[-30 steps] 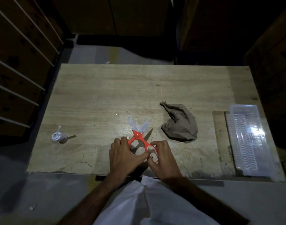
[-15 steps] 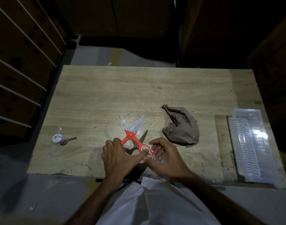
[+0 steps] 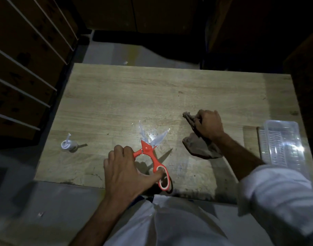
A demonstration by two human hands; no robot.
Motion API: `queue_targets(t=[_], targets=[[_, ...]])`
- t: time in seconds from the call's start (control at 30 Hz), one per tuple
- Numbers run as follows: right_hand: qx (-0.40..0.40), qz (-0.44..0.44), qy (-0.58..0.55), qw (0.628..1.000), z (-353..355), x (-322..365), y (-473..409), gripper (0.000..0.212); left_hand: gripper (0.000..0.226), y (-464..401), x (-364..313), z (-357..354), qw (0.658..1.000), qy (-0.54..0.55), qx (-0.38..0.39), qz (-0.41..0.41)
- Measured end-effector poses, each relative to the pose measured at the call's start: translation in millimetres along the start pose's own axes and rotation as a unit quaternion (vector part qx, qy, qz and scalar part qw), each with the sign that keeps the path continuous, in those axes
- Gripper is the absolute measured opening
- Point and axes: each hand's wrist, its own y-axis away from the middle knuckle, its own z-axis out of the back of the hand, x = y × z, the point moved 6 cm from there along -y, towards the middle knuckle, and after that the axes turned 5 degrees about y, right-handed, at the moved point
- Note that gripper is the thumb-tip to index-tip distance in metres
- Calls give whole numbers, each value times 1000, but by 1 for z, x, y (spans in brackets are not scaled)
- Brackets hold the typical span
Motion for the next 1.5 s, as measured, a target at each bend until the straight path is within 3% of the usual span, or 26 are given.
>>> queue_targets(t=[0.23, 0.3, 0.4, 0.5, 0.6, 0.7, 0.8, 0.87, 1.07, 1.5], targets=[[-34, -41, -254, 966, 41, -12, 54, 12, 78, -1, -2, 9, 1000, 6, 9, 5], [-47, -76, -347, 933, 63, -9, 74, 7, 82, -2, -3, 11, 1000, 6, 26, 14], [-41, -132, -507, 851, 93, 10, 112, 11, 86, -2, -4, 18, 999, 4, 37, 19], [-4, -82, -559, 825, 119, 52, 149, 7, 87, -3, -7, 27, 999, 2, 32, 9], [-39, 39, -488, 871, 144, 96, 175, 12, 81, -1, -11, 37, 1000, 1, -4, -12], [-94, 96, -435, 891, 154, 126, 189, 17, 80, 3, -15, 44, 1000, -4, -14, -27], [-162, 177, -300, 923, 155, 147, 196, 21, 81, 6, -17, 45, 999, -1, -13, -32], [-155, 215, -235, 935, 145, 155, 197, 25, 81, 7, -17, 45, 999, 0, -10, -34], [-140, 269, -92, 948, 127, 167, 199, 31, 77, 9, -17, 56, 998, 16, -36, -48], [-182, 240, -27, 953, 122, 161, 213, 47, 73, 32, -19, 61, 998, 28, -38, -28]])
